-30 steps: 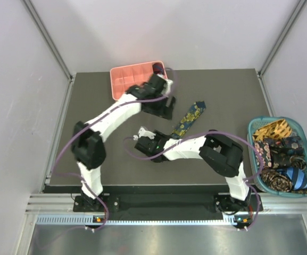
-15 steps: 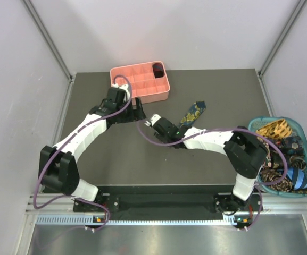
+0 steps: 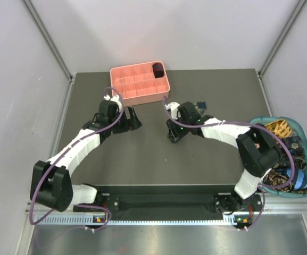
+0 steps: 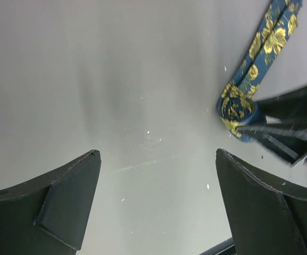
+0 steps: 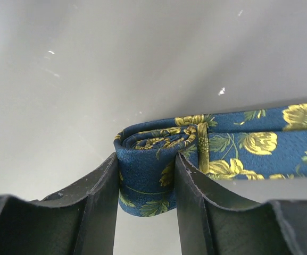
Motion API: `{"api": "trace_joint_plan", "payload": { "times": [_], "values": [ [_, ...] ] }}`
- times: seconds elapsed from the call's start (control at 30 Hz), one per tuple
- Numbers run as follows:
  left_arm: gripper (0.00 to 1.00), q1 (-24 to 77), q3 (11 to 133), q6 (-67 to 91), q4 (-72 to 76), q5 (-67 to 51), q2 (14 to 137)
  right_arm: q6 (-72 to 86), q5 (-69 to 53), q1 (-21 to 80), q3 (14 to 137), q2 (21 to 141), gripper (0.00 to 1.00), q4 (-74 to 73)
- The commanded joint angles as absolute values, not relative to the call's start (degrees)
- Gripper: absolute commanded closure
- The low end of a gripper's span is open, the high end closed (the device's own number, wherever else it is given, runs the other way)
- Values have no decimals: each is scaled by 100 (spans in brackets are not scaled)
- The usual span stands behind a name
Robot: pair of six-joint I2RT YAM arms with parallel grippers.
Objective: Roll the ties
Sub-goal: Roll the tie
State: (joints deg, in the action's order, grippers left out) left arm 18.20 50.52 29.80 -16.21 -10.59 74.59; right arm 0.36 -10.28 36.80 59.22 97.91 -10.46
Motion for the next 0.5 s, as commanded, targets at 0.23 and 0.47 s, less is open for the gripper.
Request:
{"api": "trace_joint_plan", "payload": {
  "times": [0.23, 0.47],
  "values": [
    [6, 2144, 4676, 2532, -273, -1810, 7637, 1238, -4745, 2514, 5520, 10722, 75, -117],
    [7, 3137, 5053, 1803, -88, -977, 8086, 1863, -5729, 2189, 5309, 11267, 76, 710]
  ]
}}
